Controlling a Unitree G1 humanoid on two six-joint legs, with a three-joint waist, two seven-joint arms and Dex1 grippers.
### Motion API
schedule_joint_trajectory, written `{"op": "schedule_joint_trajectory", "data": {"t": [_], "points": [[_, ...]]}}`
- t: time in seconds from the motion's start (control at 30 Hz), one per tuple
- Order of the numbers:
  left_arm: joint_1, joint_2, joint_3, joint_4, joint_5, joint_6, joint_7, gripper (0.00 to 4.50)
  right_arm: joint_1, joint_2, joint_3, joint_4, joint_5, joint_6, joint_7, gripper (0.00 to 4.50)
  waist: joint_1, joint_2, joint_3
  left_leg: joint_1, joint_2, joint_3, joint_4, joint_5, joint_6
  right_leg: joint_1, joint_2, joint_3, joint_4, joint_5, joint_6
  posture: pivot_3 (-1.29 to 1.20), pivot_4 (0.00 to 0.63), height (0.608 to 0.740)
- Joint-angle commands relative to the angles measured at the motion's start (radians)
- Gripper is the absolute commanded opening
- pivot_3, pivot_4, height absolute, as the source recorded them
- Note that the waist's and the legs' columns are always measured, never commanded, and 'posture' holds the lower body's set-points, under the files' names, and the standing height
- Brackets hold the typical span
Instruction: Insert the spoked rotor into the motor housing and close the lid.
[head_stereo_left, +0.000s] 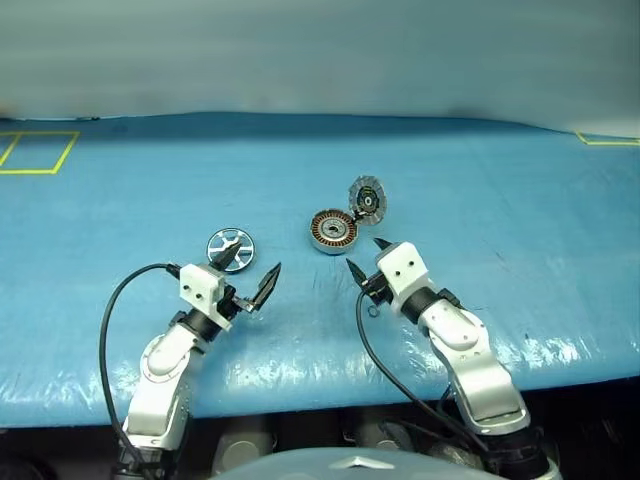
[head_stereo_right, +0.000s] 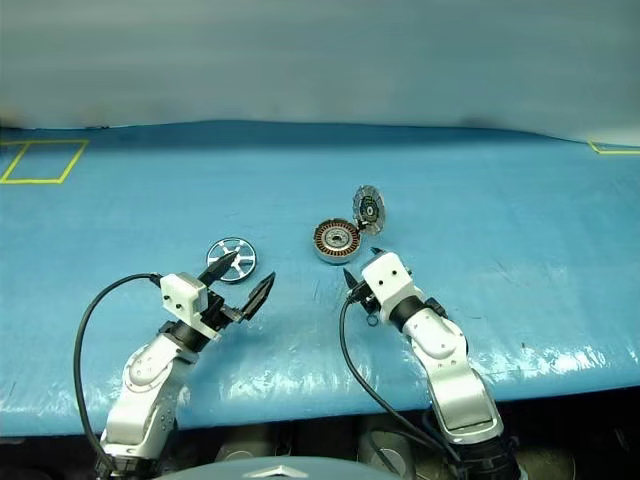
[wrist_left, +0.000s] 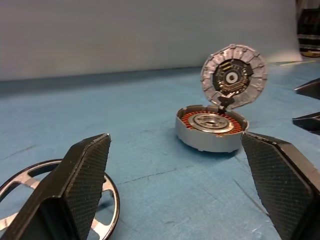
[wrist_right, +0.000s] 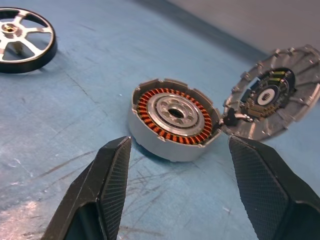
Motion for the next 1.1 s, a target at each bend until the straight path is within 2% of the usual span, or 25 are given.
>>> {"op": "schedule_joint_trajectory", "data": {"t": [0.03, 0.2, 0.6, 0.8, 1.1], "points": [[-0.047, 0.049, 0.003, 0.026, -0.046, 0.031, -0.099, 4.47, -0.041, -0.031, 0.008, 0.027, 0.022, -0.014, 0.048, 3.25, 0.001, 0.000, 0.000, 0.000, 0.000, 0.000, 0.000, 0.000, 0.000, 0.000, 0.000, 0.000, 0.000, 0.000, 0.000, 0.00, 0.150, 0.740], [-0.090, 0.083, -0.029, 0.058, -0.045, 0.076, -0.175, 4.47, -0.064, -0.045, 0.025, 0.059, 0.019, -0.030, 0.067, 3.25, 0.001, 0.000, 0.000, -0.001, -0.001, 0.000, 0.000, 0.000, 0.000, 0.000, 0.000, 0.000, 0.000, 0.002, -0.003, 0.00, 0.150, 0.740], [-0.084, 0.061, -0.018, 0.015, -0.054, 0.113, -0.160, 4.47, -0.095, -0.050, 0.024, 0.079, 0.020, -0.032, 0.053, 3.25, 0.000, 0.000, 0.000, 0.000, 0.000, 0.001, 0.000, 0.000, 0.000, 0.000, 0.000, 0.001, 0.000, 0.002, -0.002, 0.00, 0.150, 0.740], [-0.074, 0.060, -0.024, -0.016, -0.059, 0.132, -0.159, 4.47, -0.264, -0.060, 0.061, 0.158, -0.035, 0.073, 0.069, 3.25, 0.000, 0.000, 0.000, 0.000, 0.000, 0.001, 0.000, 0.001, -0.001, 0.000, 0.000, 0.001, 0.000, 0.003, -0.002, 0.00, 0.150, 0.740], [-0.056, 0.053, -0.022, -0.033, -0.053, 0.128, -0.141, 4.47, -0.542, -0.116, 0.193, 0.326, -0.049, 0.198, 0.263, 3.25, 0.000, 0.000, 0.000, -0.001, -0.001, 0.001, 0.000, 0.000, 0.000, 0.000, 0.000, 0.001, 0.000, 0.003, -0.004, 0.00, 0.150, 0.740]]}}
